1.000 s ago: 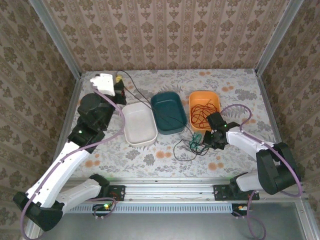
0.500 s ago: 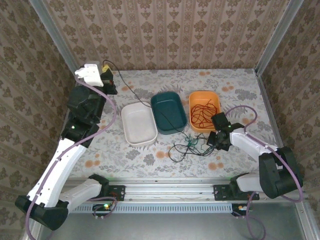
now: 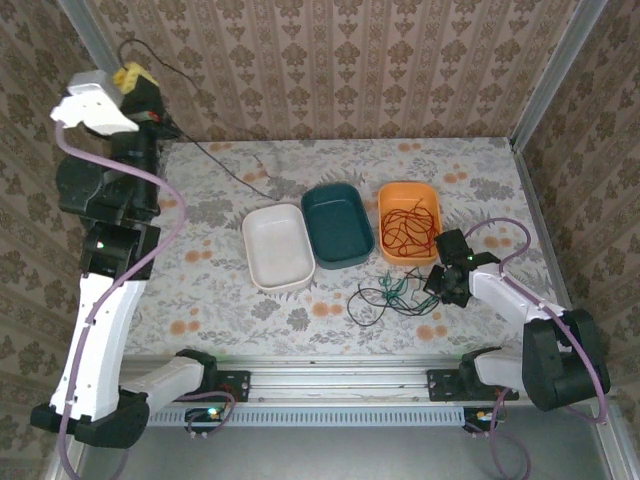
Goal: Untangle the cables
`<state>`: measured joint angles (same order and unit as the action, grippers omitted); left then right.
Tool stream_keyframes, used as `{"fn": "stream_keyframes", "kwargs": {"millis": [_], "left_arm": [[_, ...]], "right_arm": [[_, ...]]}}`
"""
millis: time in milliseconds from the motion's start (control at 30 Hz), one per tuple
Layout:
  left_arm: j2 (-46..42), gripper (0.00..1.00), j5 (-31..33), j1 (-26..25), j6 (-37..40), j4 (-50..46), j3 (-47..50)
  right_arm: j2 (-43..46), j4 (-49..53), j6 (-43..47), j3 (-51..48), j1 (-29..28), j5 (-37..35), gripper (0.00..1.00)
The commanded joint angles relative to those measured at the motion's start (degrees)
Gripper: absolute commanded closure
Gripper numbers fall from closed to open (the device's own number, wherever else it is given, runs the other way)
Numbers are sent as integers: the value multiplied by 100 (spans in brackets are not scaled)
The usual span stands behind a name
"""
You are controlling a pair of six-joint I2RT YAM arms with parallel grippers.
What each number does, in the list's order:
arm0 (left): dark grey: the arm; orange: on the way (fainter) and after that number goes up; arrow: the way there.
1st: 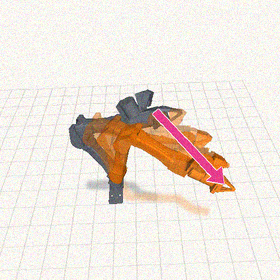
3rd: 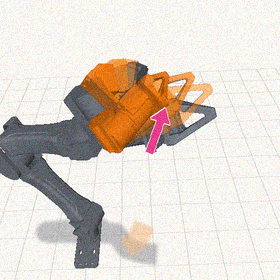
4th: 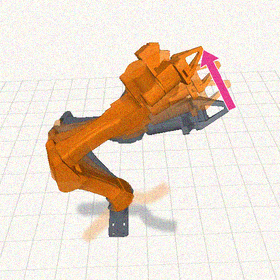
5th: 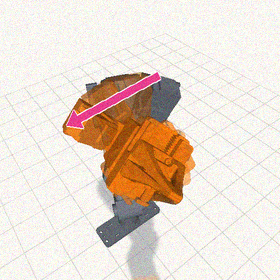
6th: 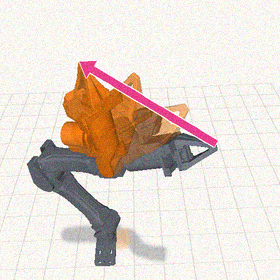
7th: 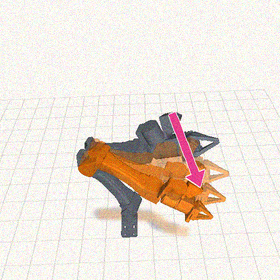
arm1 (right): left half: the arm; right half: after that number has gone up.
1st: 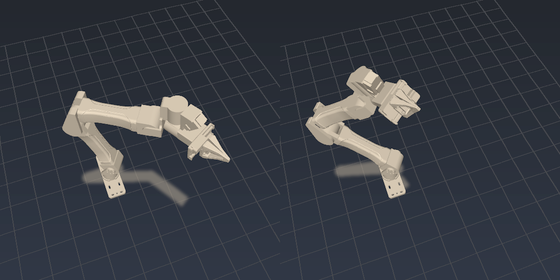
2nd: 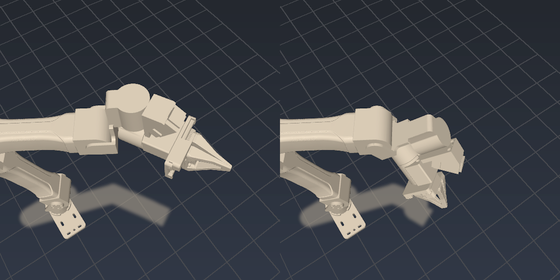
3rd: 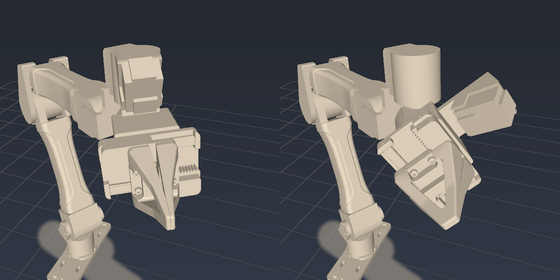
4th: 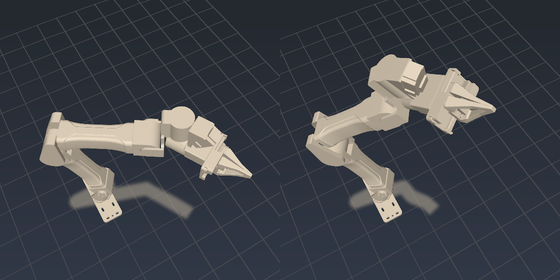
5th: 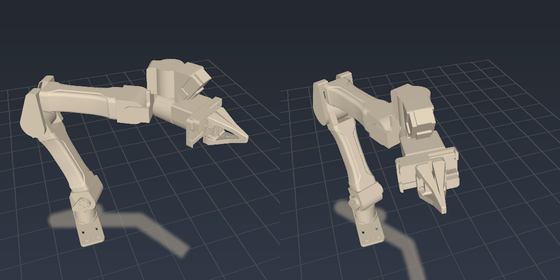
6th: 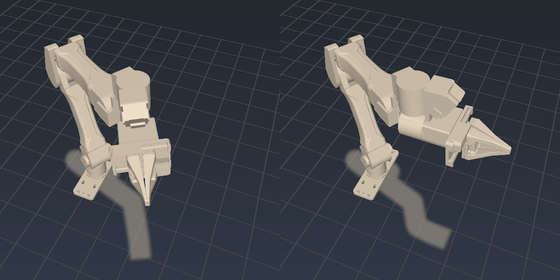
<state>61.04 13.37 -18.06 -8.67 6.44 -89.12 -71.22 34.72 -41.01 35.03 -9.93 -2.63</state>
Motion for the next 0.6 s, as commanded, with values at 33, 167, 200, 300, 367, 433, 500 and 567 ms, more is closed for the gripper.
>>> {"fn": "stream_keyframes", "kwargs": {"millis": [33,167,200,300,367,433,500,567], "left_arm": [[292,100,-853,225,-883,-392,-254],[302,100,-1591,233,-1276,-251,9],[271,100,-1679,233,-1332,-143,132],[186,100,-1749,233,-1361,-5,386],[148,100,-1786,233,-1326,57,501],[82,100,-1968,233,-1232,328,723],[-21,100,-2188,233,-1170,745,1027],[-87,100,-2312,224,-1191,987,1219]], "right_arm": [[144,74,-135,-186,49,-12,100],[322,-239,20,-255,53,365,100],[395,-322,64,-279,54,443,100],[614,-552,168,-321,58,648,100],[749,-621,212,-353,55,727,100],[884,-650,220,-388,55,732,100],[981,-692,251,-424,53,764,100],[1042,-679,252,-446,54,760,100]]}}
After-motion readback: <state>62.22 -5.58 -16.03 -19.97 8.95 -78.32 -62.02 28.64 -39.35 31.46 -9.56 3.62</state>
